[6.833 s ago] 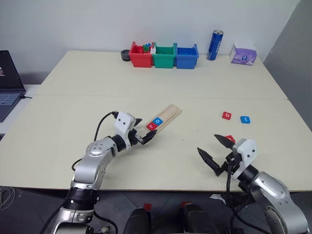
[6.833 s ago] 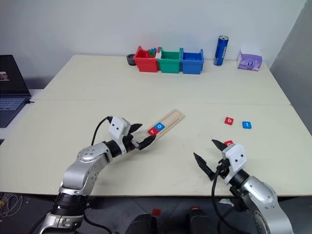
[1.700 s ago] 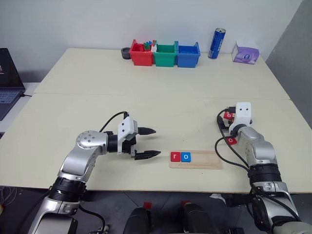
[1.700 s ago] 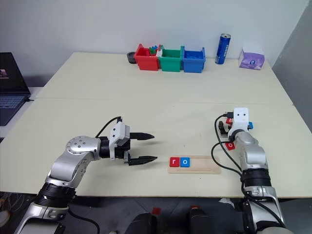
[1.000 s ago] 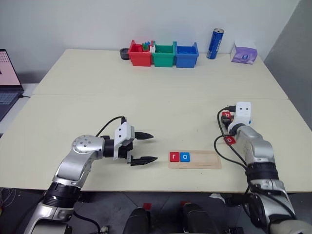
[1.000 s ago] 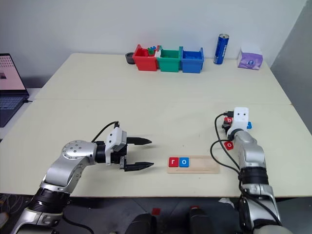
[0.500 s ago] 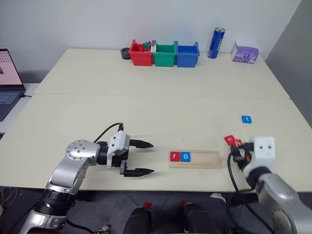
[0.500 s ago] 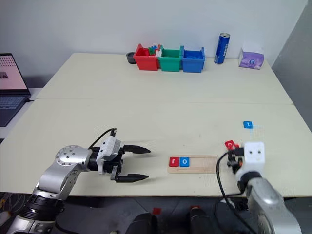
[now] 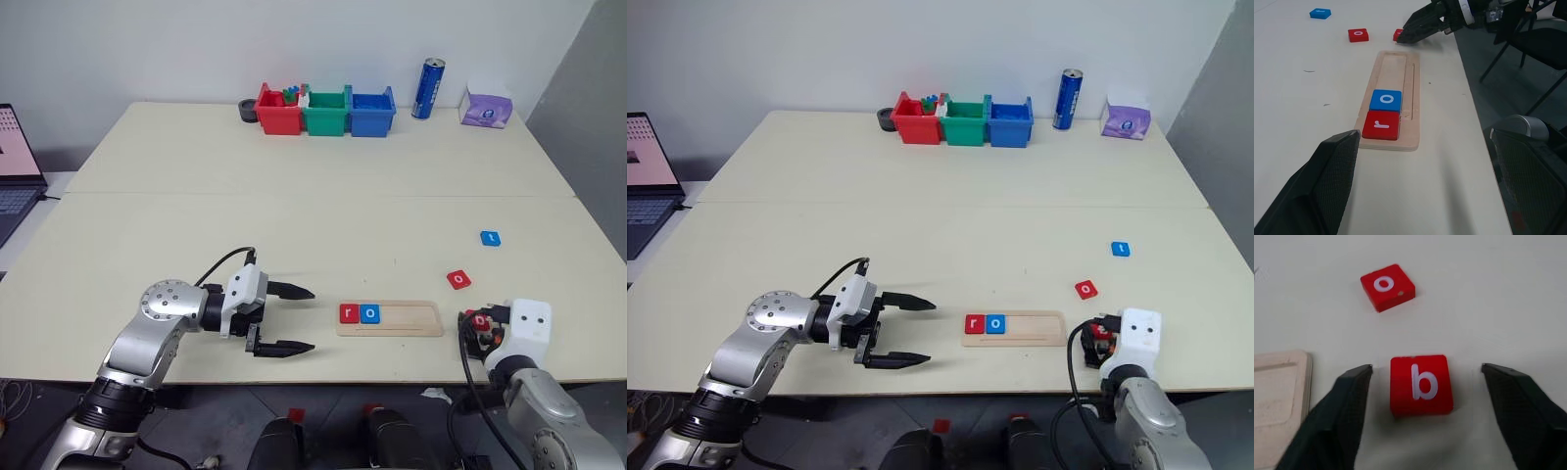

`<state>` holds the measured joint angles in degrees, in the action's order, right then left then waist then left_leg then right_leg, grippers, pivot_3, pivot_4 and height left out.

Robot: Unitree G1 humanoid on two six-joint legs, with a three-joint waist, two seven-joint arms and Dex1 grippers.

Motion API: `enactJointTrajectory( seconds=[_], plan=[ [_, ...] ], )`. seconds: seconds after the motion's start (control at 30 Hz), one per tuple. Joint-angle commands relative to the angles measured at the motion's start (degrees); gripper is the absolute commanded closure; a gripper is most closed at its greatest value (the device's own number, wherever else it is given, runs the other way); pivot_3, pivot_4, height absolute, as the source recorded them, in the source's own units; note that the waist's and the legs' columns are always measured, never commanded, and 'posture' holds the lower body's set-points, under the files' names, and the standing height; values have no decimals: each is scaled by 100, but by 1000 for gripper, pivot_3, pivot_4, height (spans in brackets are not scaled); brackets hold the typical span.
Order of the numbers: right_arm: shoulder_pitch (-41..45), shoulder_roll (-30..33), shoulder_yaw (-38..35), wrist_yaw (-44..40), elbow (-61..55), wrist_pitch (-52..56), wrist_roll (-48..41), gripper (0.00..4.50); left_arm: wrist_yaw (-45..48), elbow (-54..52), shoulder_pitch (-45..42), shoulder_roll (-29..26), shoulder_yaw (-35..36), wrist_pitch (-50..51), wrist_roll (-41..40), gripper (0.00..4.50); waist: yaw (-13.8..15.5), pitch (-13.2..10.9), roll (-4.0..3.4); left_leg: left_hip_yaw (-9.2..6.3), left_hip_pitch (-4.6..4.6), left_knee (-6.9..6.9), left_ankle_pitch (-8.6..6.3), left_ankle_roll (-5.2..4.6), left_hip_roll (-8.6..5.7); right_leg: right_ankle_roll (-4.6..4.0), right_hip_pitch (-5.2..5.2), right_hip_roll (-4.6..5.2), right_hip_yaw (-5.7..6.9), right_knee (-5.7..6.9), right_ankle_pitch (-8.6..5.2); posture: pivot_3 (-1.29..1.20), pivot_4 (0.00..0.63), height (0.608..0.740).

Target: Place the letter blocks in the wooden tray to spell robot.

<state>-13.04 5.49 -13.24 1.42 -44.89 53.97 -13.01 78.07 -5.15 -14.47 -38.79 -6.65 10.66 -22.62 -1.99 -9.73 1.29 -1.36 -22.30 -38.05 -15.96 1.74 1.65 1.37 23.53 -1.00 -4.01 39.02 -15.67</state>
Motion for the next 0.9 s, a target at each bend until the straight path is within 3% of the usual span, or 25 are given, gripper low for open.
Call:
enactJointTrajectory(
  seconds=[0.03,0.2,0.43,0.6,0.9],
  plan=[
    [306,366,-338,-270,-442,97,-206,14,-41,-157,-58,-16,26,-77,-25,0,0,0,-1,0,0,0,0,0,0,0,0,0,-1,0,0,0,150,740],
    [509,2350,-694,-2222,214,254,-947,14,-117,-117,-65,32,9,-124,16,0,5,0,0,4,1,-2,-1,-1,-7,1,-5,2,0,-5,0,0,150,740],
    [405,4658,-344,-4794,1627,-1260,-909,14,-203,-161,-111,32,-5,-109,13,0,13,-4,4,7,5,-1,-1,-2,-12,0,-13,-10,7,-7,0,0,150,740],
    [586,5219,251,-5669,2437,-2310,-586,14,-250,-271,-83,4,-18,-60,-21,0,11,-9,14,7,20,-1,-1,-2,-10,0,-24,-20,6,-7,0,0,150,740],
    [1417,5237,1096,-6190,3715,-3343,36,14,-269,-245,-83,6,-37,-71,5,0,16,-13,19,11,25,-4,-1,-2,-7,1,-27,-14,4,-4,1,0,150,740]
  ],
)
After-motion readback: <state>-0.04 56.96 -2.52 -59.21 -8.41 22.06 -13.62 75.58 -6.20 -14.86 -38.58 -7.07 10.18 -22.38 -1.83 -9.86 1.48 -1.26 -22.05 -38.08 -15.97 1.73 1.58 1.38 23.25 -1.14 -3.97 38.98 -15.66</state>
